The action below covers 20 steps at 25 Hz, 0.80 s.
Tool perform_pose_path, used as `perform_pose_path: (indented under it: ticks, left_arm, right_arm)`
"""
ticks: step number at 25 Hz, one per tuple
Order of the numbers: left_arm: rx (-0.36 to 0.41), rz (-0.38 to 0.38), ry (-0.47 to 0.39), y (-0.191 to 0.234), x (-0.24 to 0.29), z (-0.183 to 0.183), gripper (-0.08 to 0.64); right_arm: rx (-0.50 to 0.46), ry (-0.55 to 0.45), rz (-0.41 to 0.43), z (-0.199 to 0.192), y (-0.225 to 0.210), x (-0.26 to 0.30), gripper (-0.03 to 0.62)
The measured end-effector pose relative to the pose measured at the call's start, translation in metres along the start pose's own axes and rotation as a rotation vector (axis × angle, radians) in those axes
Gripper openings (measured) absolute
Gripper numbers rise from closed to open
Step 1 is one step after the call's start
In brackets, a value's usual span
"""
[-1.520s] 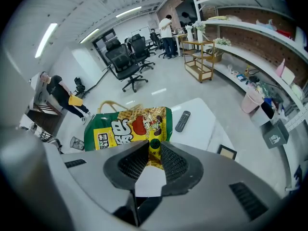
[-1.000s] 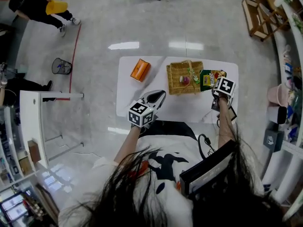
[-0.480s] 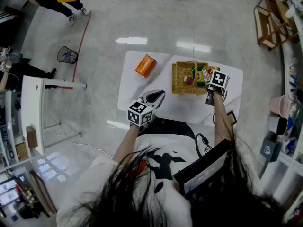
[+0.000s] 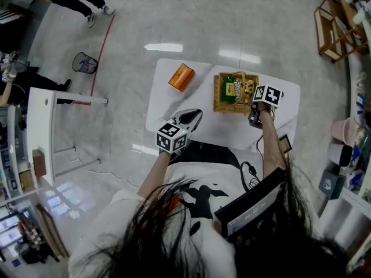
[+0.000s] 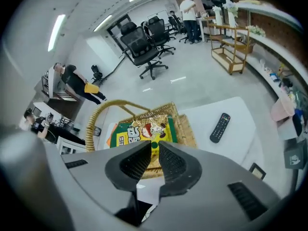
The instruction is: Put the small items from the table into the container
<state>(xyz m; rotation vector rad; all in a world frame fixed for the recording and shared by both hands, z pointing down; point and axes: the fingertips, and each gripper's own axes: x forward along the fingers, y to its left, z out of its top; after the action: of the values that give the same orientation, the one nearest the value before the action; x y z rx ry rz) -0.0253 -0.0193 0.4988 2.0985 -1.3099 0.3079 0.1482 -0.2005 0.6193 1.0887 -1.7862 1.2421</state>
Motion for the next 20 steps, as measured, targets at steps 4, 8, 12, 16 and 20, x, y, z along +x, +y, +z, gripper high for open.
perform_pose_path:
  ticks: [4,8,12,16,20]
  left_arm:
    - [0.002,-0.001,-0.006,0.0,-0.003,0.001,0.006]
    - [0.0,-0.002,-0.013,0.001,-0.006,0.003,0.006]
    - [-0.001,-0.011,-0.027,-0.004,-0.01,0.008,0.006]
    - [0.001,-0.029,-0.034,-0.01,-0.015,0.012,0.006]
    - [0.013,-0.039,-0.026,-0.016,-0.022,0.01,0.006]
  right_arm:
    - [0.022,0.017,0.04,-0.007,0.001,-0.003,0.092]
    - [0.03,-0.026,0.044,-0.008,-0.006,-0.013,0.092]
    - [0.046,-0.109,0.072,-0.006,-0.007,-0.034,0.078]
    - [0.093,-0.195,0.108,-0.01,-0.004,-0.057,0.035]
    - [0.127,-0.258,0.132,-0.025,0.005,-0.08,0.021]
